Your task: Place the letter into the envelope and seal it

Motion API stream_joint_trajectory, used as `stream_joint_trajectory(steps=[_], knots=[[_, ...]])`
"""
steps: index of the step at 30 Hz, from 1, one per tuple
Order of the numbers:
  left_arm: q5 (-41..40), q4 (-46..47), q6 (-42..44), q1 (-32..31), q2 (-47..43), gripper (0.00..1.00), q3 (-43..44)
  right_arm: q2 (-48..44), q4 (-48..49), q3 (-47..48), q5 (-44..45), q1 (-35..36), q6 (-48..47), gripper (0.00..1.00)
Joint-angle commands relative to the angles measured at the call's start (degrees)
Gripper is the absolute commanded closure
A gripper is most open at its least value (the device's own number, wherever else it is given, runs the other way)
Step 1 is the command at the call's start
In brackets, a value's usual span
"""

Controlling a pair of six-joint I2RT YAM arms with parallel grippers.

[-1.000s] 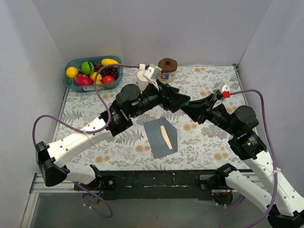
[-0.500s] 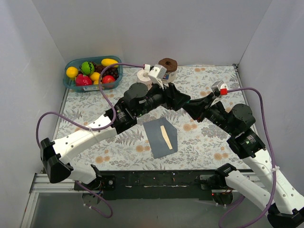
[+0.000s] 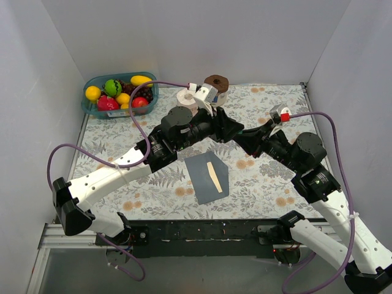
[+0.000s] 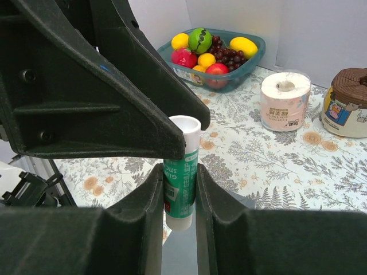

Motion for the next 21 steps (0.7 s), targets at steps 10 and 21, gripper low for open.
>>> stream_joint_trajectory(steps=[10, 21], knots=[[2.4, -1.1, 1.8, 0.1, 1.2, 0.87, 2.2, -0.1, 2.9, 2.4, -2.6, 0.0, 0.3, 0.99], [10.3, 1.1, 5.2, 0.1, -0.1, 1.0, 0.9, -1.3, 4.6, 2.4, -7.8, 0.1, -0.9, 0.99]])
